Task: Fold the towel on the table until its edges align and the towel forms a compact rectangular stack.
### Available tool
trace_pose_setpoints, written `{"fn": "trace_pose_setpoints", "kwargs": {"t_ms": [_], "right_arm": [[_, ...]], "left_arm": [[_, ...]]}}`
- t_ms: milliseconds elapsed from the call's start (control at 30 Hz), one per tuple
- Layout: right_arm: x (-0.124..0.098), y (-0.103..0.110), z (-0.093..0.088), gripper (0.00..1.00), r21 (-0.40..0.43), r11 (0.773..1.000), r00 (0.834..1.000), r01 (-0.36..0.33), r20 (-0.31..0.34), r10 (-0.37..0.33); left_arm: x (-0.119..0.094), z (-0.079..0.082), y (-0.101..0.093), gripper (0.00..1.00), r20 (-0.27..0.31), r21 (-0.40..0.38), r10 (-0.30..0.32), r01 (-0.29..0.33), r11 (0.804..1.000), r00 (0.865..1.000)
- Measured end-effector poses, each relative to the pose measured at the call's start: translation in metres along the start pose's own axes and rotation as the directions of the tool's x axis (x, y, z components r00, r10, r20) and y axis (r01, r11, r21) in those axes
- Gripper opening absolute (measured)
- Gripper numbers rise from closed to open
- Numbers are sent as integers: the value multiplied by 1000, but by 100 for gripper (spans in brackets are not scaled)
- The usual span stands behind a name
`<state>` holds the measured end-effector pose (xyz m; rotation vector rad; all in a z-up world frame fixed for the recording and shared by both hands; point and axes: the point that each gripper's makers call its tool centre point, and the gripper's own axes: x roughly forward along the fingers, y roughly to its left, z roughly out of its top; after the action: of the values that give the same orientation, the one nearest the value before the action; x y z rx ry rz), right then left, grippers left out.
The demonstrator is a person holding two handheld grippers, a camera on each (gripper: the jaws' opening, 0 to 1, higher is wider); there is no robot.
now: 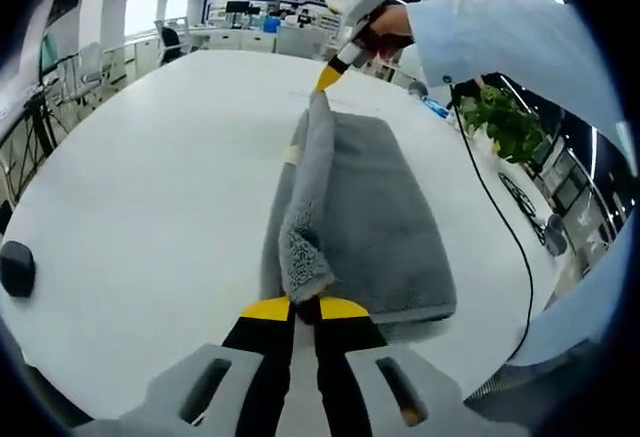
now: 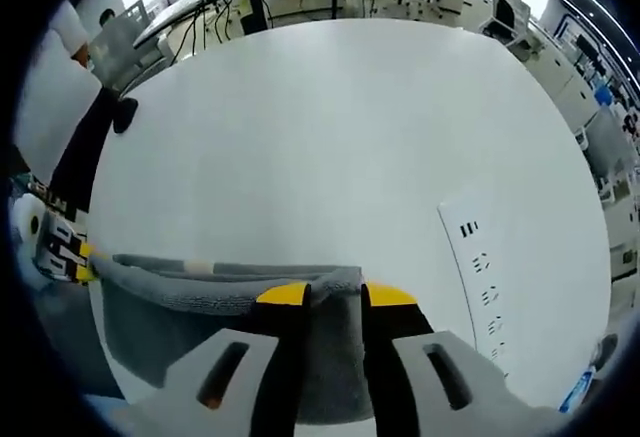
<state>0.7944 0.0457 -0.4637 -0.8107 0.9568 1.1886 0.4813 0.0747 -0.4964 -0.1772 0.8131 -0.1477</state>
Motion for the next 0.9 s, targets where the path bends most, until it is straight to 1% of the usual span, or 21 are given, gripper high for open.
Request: {"fn": "trace_pose_setpoints", "kwargs": {"t_ms": [33,200,267,333,567,700,900], "right_arm": [[-3,0,1,18,6,1000,1000,3,7,-3],[-2,-2,-1,17,8,1000,1000,6,5,-6],[0,3,-7,17,17,1000,1000,-13,-8,13],[5,8,-11,17,7,1000,1000,-17,-20,17],[20,21,-21,17,8,999,998,-47,-34,47],[19,24,-23,17,9,999,998,-50,-38,50],[24,28,-32,17,11,999,997,-52,-51,53]], "left_arm": [[0,0,1,7,0,-1,0,0,1000,1000],[0,-1,0,7,-6,-9,0,0,1000,1000],[2,-4,3,7,-14,-12,0,0,1000,1000],[1,-5,2,7,-15,-17,1,-1,1000,1000],[-1,-10,5,7,-25,-26,2,-2,1000,1000],[-4,-14,7,7,-31,-32,7,-8,999,999],[-11,-22,13,7,-49,-36,20,-22,999,999]]}}
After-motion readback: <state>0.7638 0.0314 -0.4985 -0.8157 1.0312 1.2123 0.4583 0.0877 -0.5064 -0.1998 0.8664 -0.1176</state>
